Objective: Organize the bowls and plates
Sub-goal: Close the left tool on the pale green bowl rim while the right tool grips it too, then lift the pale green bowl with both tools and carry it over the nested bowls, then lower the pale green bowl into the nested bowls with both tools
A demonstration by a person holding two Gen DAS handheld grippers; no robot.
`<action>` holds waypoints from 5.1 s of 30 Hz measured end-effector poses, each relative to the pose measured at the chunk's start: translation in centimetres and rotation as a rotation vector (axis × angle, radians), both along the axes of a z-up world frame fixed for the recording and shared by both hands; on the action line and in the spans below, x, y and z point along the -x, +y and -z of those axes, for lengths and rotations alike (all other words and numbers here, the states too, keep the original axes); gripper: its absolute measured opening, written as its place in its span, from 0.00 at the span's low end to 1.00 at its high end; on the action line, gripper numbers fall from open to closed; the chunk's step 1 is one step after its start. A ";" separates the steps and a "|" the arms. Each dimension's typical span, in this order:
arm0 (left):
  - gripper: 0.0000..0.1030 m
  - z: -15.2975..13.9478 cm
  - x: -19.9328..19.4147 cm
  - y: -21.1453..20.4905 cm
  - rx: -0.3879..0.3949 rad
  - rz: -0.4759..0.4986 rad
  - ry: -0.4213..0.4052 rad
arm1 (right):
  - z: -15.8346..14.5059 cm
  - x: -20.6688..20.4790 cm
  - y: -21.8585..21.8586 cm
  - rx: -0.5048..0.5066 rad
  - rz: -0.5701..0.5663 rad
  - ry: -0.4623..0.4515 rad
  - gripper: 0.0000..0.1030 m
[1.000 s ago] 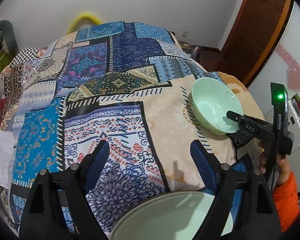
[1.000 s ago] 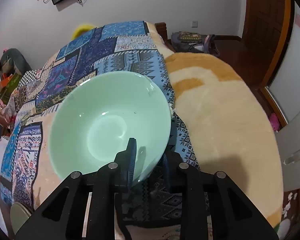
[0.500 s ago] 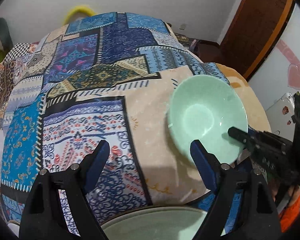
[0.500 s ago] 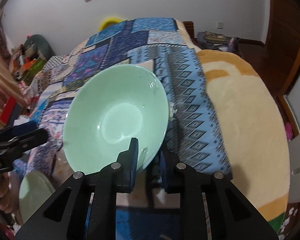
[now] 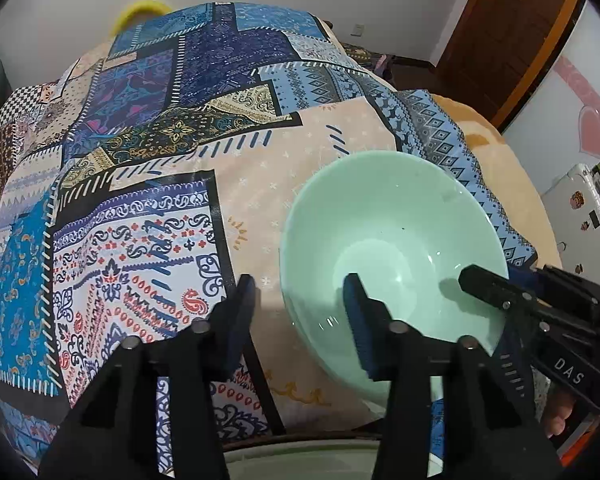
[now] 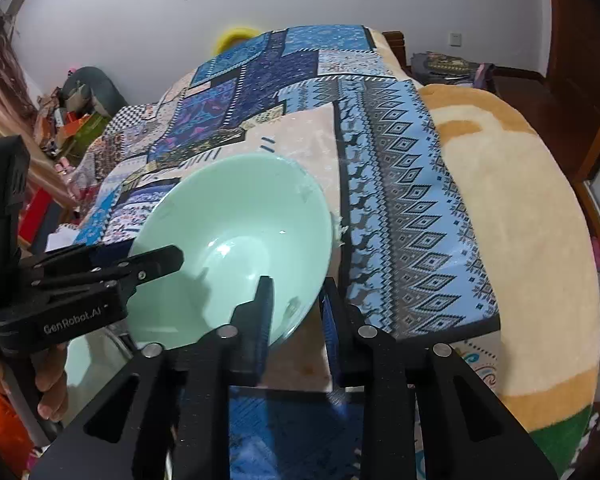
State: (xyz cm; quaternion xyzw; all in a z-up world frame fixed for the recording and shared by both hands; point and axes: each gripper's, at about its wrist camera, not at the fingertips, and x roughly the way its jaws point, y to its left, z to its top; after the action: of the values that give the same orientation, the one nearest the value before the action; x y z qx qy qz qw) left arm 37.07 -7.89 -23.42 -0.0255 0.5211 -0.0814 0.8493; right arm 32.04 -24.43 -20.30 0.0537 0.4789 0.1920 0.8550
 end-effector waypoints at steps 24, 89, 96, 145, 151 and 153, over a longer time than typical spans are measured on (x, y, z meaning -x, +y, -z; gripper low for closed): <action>0.16 -0.4 1.8 -0.4 0.018 0.032 -0.015 | -0.7 1.2 0.9 0.006 0.038 -0.010 0.18; 0.16 -14.1 26.3 18.2 0.042 -0.202 -0.264 | -9.3 17.3 18.0 -0.059 -0.197 -0.183 0.18; 0.16 -12.3 27.2 21.2 0.041 -0.249 -0.227 | -7.8 17.6 20.8 -0.062 -0.245 -0.141 0.18; 0.16 -2.6 27.0 26.3 0.030 -0.308 -0.006 | -1.1 17.5 25.0 0.005 -0.317 0.056 0.21; 0.16 -3.3 27.1 26.4 0.050 -0.320 -0.007 | -1.7 17.6 24.5 0.005 -0.320 0.036 0.26; 0.16 -3.5 27.2 26.4 0.052 -0.322 -0.014 | -1.8 17.7 24.6 0.006 -0.328 0.030 0.26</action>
State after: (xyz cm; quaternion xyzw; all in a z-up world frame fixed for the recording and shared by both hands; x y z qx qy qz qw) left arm 9.83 18.50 -19.87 -0.1300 0.5022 0.0420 0.8539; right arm 14.32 0.19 -18.54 -0.0248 0.4944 0.3267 0.8051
